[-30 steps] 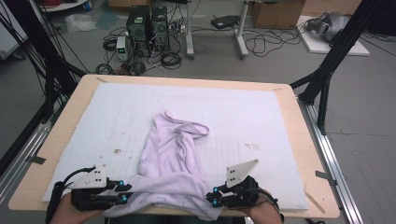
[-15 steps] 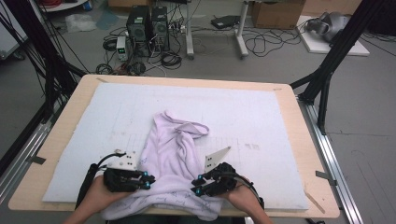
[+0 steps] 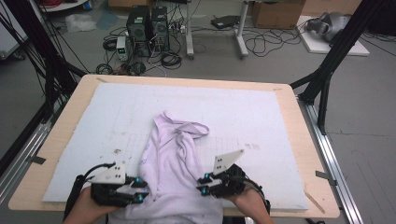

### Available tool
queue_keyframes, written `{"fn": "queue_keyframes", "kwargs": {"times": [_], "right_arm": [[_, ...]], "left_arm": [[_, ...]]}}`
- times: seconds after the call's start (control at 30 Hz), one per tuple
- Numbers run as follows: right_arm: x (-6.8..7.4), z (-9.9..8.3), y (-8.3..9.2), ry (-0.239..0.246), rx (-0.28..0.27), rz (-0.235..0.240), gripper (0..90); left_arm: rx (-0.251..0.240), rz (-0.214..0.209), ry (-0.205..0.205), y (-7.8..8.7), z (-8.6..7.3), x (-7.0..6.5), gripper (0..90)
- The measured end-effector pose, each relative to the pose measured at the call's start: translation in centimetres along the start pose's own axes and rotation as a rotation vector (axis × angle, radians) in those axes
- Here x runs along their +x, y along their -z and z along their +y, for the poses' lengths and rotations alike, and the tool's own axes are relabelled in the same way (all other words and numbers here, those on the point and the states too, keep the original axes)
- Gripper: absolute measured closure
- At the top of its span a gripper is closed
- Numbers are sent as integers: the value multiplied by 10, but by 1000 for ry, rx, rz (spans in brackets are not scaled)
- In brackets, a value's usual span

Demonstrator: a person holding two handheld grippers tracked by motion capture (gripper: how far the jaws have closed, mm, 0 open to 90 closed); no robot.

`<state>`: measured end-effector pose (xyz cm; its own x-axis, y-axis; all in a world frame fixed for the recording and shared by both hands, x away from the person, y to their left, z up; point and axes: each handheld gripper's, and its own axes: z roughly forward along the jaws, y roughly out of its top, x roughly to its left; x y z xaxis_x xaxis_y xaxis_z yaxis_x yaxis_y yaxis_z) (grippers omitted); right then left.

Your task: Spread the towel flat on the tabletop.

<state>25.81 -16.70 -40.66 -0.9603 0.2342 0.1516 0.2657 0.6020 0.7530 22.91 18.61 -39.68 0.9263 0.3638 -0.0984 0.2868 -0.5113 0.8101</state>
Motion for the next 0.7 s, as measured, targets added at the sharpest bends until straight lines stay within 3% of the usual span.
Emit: {"fn": "queue_keyframes", "kwargs": {"times": [0.1, 0.13, 0.17, 0.2, 0.23, 0.27, 0.33, 0.37, 0.4, 0.47, 0.7], "right_arm": [[-20, 7, -10, -30, 22, -84, 600], [-25, 7, -14, -25, 36, -91, 597], [-30, 8, -20, -26, 52, -104, 569], [-30, 8, -20, -26, 52, -104, 569], [-37, 8, -30, -30, 96, -123, 567], [-39, 7, -34, -30, 107, -126, 579], [-41, 4, -41, -34, 139, -111, 658], [-42, 3, -40, -41, 125, -100, 731], [-43, 4, -39, -36, 125, -90, 817], [-41, 4, -36, -16, 124, -91, 874], [-34, -13, 2, -34, 118, -145, 881]], "left_arm": [[-1, 43, 11, -15, 11, 17, 608], [-1, 43, 11, -15, 11, 17, 602], [34, 60, 39, -30, 14, 29, 591], [34, 60, 39, -30, 14, 29, 575], [88, 83, 53, -46, 13, 37, 571], [127, 82, 66, -55, 10, 41, 571], [177, 85, 71, -65, 5, 44, 624], [155, 113, 57, -65, 3, 44, 687], [163, 114, 64, -63, 4, 46, 777], [165, 109, 60, -58, 3, 47, 869], [139, 170, 74, -19, -15, 39, 883]]}}
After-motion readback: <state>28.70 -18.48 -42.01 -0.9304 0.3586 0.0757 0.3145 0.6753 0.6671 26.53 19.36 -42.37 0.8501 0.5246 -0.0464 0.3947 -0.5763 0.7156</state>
